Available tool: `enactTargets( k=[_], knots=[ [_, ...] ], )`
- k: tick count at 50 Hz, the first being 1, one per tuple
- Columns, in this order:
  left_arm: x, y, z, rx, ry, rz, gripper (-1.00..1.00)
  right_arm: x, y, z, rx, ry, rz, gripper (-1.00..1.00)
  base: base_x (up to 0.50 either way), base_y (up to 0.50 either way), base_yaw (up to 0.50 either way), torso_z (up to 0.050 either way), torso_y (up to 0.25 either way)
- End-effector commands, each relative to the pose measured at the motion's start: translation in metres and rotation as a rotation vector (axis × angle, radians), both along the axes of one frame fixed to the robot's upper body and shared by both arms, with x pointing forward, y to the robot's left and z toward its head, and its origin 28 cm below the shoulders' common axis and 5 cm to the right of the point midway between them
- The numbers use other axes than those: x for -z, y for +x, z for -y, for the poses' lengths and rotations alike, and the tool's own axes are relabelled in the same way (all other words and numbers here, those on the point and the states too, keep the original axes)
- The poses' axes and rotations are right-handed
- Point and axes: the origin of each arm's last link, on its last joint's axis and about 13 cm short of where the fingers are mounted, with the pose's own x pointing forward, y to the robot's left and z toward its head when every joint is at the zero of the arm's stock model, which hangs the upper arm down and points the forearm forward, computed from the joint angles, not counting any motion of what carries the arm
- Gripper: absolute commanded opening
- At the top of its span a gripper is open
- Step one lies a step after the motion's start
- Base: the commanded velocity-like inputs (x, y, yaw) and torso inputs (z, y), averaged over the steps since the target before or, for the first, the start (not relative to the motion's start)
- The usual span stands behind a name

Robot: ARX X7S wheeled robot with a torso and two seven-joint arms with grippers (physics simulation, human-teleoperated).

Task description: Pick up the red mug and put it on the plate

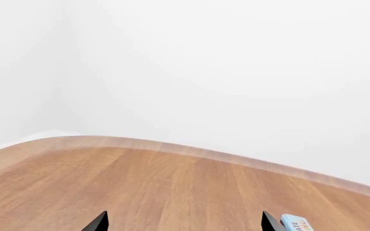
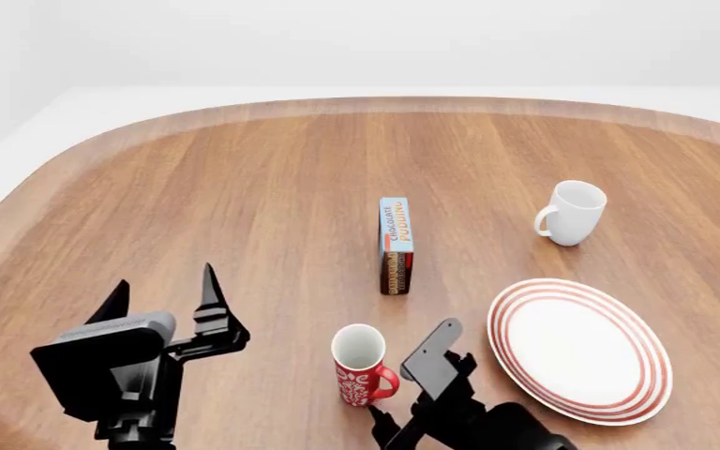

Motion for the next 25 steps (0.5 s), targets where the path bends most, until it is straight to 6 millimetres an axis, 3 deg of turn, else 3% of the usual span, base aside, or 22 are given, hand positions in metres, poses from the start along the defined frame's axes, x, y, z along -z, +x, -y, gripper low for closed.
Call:
enactTargets(
  k=[1,11,18,25],
  knots=[
    [-0.002,-0.001,0.0,0.0,-0.008,0.005,1.0,0.0,-0.002,-0.001,-0.022,-0.015,0.005,-1.0,0.0,0.0,0.0,0.0,0.0],
    [-0.002,0.0,0.001,0.001,-0.008,0.004,1.0,-0.007,-0.002,0.003,0.028,-0.035,0.061,-1.0,0.0,0.0,0.0,0.0,0.0],
    [-0.004,0.0,0.001,0.003,-0.011,0.008,1.0,-0.025,0.001,0.01,0.2,0.041,0.241,-1.0,0.0,0.0,0.0,0.0,0.0],
    [-0.004,0.0,0.001,0.005,-0.01,0.009,1.0,-0.033,-0.002,0.015,0.241,0.129,0.429,-1.0,0.0,0.0,0.0,0.0,0.0]
  ],
)
